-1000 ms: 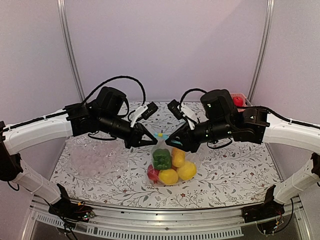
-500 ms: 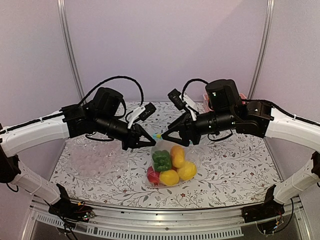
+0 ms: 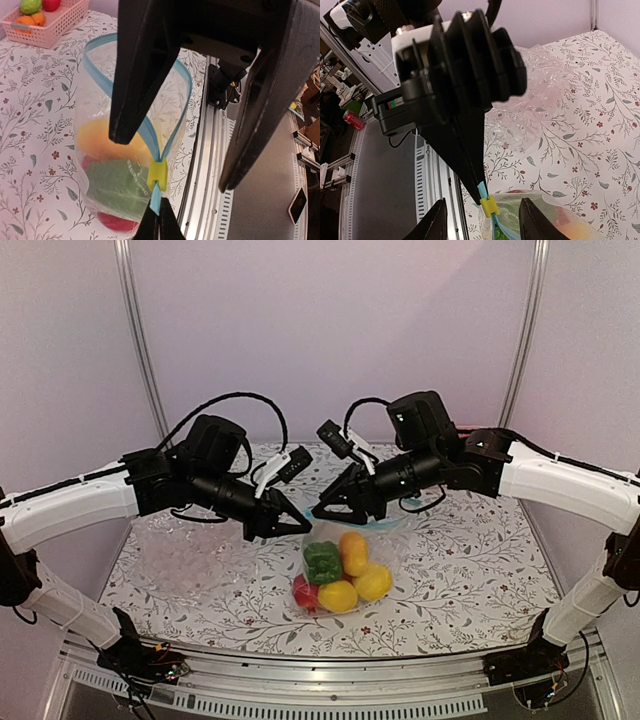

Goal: Place the food in the zip-top bag and seal the zipper
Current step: Hold the zipper from the zipper food storage bag.

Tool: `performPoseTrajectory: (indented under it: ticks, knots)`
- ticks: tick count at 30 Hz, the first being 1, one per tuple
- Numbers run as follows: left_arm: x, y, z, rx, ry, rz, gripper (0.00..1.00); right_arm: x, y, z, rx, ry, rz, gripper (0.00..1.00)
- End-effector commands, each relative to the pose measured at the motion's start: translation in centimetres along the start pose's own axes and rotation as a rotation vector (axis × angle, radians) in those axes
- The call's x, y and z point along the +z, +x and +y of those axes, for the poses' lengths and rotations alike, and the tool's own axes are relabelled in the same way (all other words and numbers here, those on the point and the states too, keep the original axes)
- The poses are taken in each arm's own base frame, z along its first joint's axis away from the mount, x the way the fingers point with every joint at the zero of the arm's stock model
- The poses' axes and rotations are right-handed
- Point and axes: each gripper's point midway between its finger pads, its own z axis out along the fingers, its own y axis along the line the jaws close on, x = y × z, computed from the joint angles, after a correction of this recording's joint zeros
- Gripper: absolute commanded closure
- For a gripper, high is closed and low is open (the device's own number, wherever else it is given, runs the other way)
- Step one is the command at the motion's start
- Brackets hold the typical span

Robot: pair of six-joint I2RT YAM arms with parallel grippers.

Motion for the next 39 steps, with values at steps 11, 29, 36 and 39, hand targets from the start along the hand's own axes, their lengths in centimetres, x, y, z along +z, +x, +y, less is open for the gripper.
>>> performPoseTrajectory:
  ticks: [11,29,36,39]
  knots:
    - [-0.5,-0.2,-0.8,0.025,0.016,-0.009,1.0,1.7,0.7,0.4,0.003,-0.102,0.058,0.73]
    - [-0.7,0.0,1.4,0.007,-0.098,0.006,1.0,0.9,1.4,-0.5,0.009,-0.034,0.054,0.97]
    - [-0.7,0.0,2.5,-0.014,-0.133,0.009,1.0,0.0,2.1,-1.2,0.009,0.036,0.059,0.98]
    - [-0.8,-0.1,2.7,-0.023,-0.136,0.008,1.0,-0.2,2.4,-1.5,0.011,0.058,0.067,0.98]
